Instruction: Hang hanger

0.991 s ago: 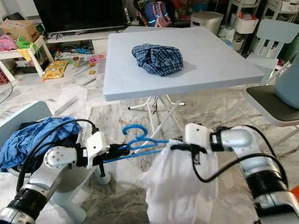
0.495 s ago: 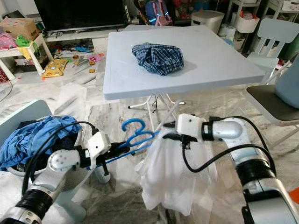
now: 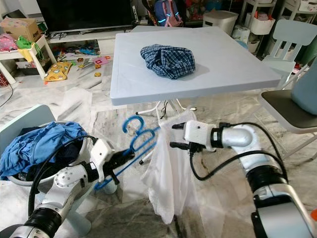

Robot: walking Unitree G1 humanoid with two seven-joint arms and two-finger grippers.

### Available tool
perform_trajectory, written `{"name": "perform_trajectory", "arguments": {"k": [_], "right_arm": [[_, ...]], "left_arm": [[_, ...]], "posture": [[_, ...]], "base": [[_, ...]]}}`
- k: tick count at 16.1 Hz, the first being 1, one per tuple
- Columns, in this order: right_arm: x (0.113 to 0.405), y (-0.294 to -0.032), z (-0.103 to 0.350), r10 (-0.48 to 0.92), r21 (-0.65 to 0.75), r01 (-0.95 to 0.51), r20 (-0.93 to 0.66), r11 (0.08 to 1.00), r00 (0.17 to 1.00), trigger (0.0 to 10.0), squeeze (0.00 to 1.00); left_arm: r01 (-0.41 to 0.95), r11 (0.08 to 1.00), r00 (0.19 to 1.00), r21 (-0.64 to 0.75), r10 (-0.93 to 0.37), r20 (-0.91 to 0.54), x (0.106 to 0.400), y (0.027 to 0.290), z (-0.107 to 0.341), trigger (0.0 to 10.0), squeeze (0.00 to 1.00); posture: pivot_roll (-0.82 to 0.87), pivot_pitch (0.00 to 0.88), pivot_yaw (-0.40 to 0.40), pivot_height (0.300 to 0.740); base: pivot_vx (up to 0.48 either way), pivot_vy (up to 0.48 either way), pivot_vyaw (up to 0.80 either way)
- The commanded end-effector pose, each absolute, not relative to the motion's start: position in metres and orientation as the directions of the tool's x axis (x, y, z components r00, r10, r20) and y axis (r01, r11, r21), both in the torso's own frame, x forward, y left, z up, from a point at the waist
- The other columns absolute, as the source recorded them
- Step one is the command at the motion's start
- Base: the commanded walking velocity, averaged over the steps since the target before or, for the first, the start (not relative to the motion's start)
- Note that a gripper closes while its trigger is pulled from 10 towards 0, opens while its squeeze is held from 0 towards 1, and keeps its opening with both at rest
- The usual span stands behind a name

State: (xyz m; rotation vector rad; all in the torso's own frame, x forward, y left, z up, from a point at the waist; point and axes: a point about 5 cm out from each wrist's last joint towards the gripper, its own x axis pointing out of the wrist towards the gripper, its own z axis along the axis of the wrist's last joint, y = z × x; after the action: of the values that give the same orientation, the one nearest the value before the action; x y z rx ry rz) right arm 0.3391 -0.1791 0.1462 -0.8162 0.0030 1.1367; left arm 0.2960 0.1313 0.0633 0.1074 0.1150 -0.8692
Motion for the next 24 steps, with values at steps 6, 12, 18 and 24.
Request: {"name": "perform_trajectory", "arguments": {"k": [6, 12, 18, 24], "right_arm": [[0.347, -0.165, 0.108, 0.636, -0.410, -0.708, -0.321, 0.574, 0.702, 10.0, 1.00], [0.348, -0.147, 0.081, 0.497, -0.221, -0.596, -0.373, 0.772, 0.783, 10.0, 0.64], [0.353, -0.136, 0.082, 0.426, -0.208, -0.514, -0.354, 0.832, 0.833, 0.0, 0.00], [0.359, -0.152, 0.093, 0.377, -0.235, -0.456, -0.314, 0.858, 0.872, 0.0, 0.00]], "left_arm": [[0.758, 0.652, 0.652, 0.016, -0.758, -0.023, 0.300, 0.127, 0.088, 0.0, 0.00], [0.775, 0.632, 0.632, 0.012, -0.775, -0.004, 0.301, 0.122, 0.098, 0.0, 0.00], [0.812, 0.584, 0.584, 0.003, -0.812, 0.017, 0.295, 0.114, 0.107, 0.0, 0.00], [0.823, 0.568, 0.568, 0.006, -0.823, 0.001, 0.292, 0.116, 0.107, 0.0, 0.00]], "posture": [[-0.16, 0.000, 0.038, 0.740], [-0.16, 0.000, 0.035, 0.740], [-0.15, 0.000, 0.030, 0.740], [-0.16, 0.000, 0.032, 0.740]], "base": [[0.000, 0.000, 0.00], [0.000, 0.000, 0.00], [0.000, 0.000, 0.00], [0.000, 0.000, 0.00]]}}
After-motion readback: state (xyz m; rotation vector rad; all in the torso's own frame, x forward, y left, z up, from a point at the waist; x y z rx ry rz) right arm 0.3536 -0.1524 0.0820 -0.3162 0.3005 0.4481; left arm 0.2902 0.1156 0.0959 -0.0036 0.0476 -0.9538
